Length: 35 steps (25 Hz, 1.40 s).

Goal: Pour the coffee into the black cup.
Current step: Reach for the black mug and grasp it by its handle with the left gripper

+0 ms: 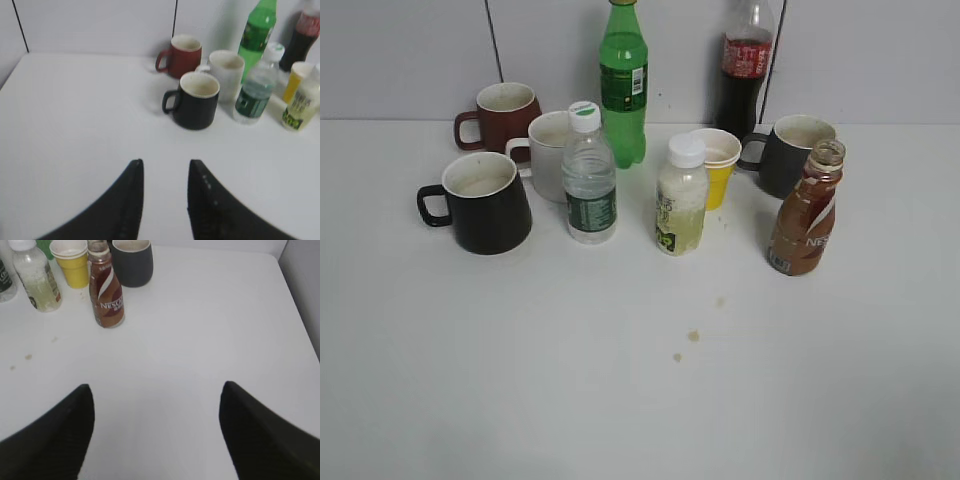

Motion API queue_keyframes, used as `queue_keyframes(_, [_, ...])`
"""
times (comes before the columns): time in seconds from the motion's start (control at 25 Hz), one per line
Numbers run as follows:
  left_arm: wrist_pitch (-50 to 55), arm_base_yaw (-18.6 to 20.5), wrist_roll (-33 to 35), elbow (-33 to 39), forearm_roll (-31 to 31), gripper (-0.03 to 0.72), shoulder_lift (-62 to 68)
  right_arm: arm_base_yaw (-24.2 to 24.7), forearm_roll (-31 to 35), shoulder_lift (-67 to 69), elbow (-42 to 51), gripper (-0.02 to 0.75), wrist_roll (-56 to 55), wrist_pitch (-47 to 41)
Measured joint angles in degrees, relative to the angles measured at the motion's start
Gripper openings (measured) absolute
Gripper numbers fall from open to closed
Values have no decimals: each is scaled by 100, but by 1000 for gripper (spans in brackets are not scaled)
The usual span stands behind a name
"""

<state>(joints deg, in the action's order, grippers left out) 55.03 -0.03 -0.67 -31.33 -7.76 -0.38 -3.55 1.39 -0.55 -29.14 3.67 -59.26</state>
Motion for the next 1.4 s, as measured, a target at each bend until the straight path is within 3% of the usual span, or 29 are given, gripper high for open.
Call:
queue_keyframes(0.28, [-2224,-128,0,117,398,240,333,0,229,665,90,582,0,1375])
queue_keyframes(0.64, [-6030,-131,0,1098,242,240,3197,-136,623,3019,564,582,0,5068])
queue_keyframes(0.8, [-7376,-131,0,1125,-113,240,5009,-410,552,4398,564,582,0,6739])
queue_keyframes(0.96, [-8568,-131,0,1150,-144,240,6524,-715,259,5308,571,582,-6,7765])
queue_keyframes(1.16, [-9602,-131,-17,1150,-75,240,7919,-1552,76,6565,582,582,-6,8981])
queue_keyframes(1.4, [-11103,-131,-156,1360,820,240,9123,-1823,81,7607,973,582,30,9960])
